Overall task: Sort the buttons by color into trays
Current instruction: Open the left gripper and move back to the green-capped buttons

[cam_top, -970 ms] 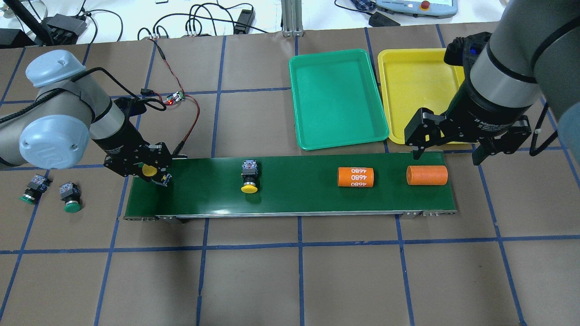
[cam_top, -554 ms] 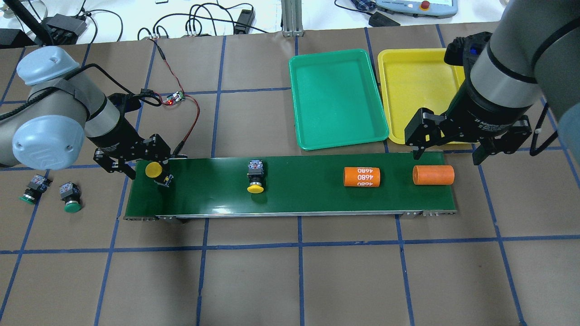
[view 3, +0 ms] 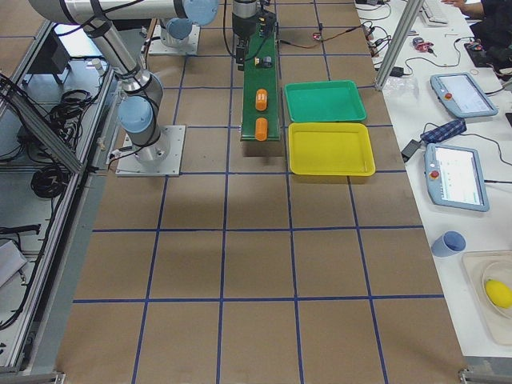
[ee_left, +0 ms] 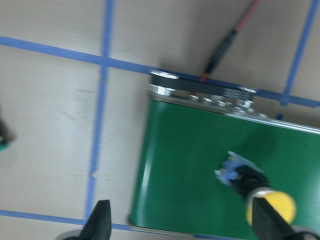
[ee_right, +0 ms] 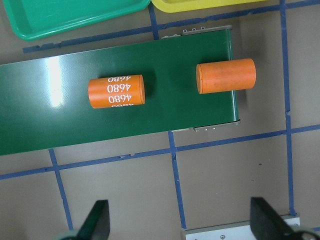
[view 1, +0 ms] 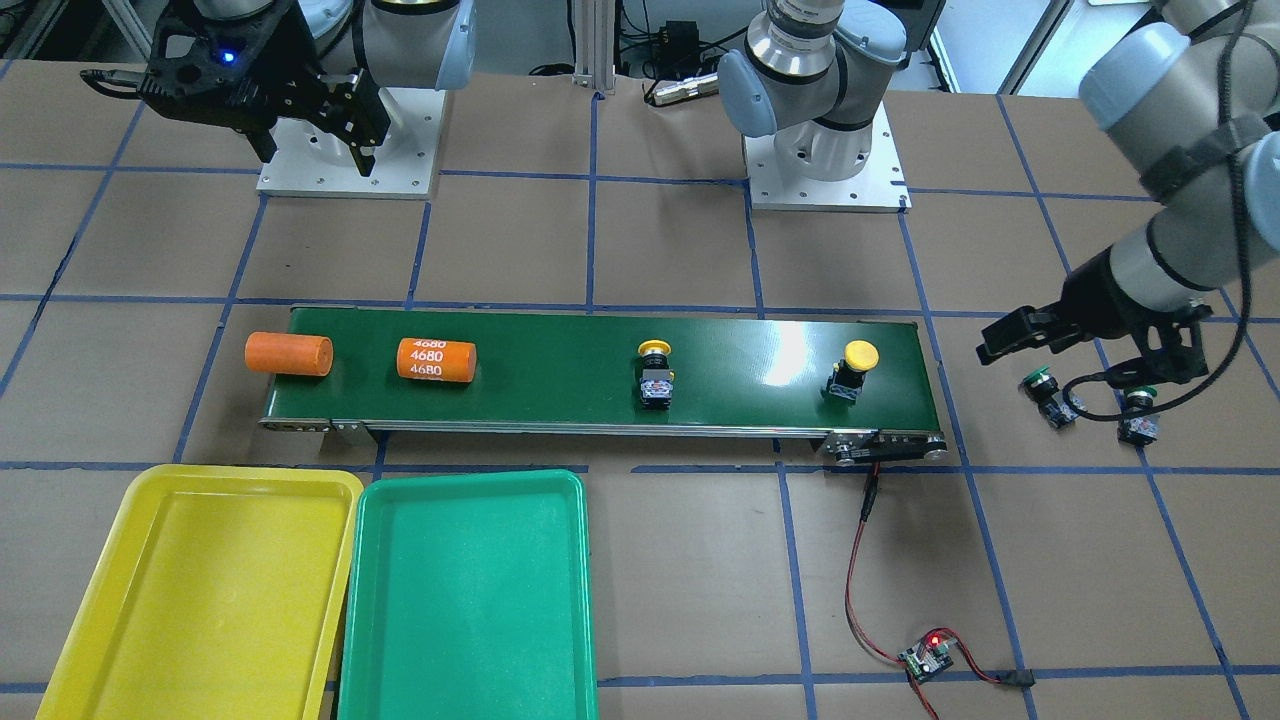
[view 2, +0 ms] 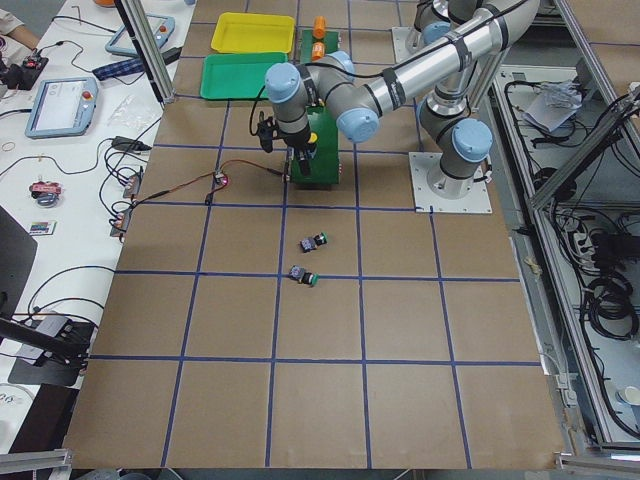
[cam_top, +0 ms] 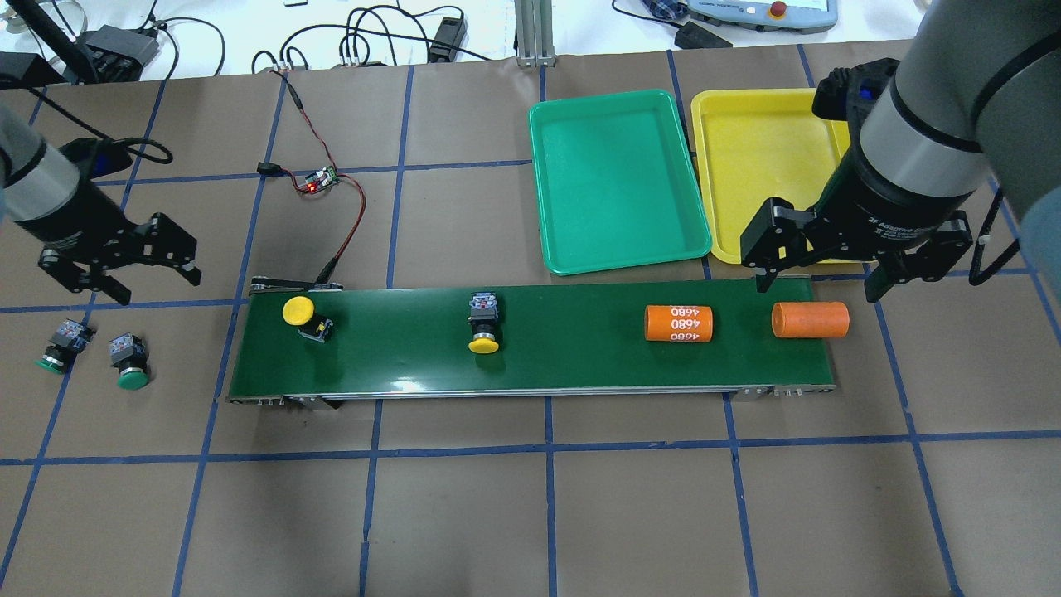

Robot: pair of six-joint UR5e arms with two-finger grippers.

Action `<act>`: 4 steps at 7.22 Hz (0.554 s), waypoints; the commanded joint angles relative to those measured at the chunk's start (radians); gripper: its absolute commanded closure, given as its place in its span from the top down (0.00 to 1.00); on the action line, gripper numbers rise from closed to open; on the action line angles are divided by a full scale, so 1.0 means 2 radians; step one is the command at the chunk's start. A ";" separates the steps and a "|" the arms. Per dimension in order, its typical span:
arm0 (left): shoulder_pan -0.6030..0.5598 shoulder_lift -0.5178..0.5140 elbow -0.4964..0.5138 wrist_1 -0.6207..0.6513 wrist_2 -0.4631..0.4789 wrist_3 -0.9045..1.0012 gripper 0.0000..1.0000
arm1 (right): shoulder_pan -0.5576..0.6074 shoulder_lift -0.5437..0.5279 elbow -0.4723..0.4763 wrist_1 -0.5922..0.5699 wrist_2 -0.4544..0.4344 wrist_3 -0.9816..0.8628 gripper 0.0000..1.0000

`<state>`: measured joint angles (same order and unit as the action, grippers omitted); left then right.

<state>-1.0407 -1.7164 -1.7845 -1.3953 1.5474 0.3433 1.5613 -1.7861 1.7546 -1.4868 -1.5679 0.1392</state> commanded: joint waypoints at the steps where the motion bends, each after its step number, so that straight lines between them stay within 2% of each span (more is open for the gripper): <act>1: 0.059 -0.053 0.003 0.028 0.005 0.086 1.00 | -0.004 0.027 -0.001 -0.002 0.000 -0.001 1.00; 2: 0.062 -0.086 -0.001 0.058 0.009 0.083 1.00 | -0.003 0.029 -0.001 -0.010 0.001 -0.001 1.00; 3: 0.069 -0.113 -0.004 0.113 0.036 0.078 1.00 | -0.001 0.034 0.000 -0.037 0.006 0.000 1.00; 4: 0.086 -0.132 -0.005 0.119 0.039 0.062 1.00 | 0.000 0.056 -0.001 -0.051 0.007 -0.001 1.00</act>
<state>-0.9013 -1.9241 -1.7898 -1.2094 1.6024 0.4922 1.5583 -1.7124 1.7538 -1.5486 -1.5588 0.1387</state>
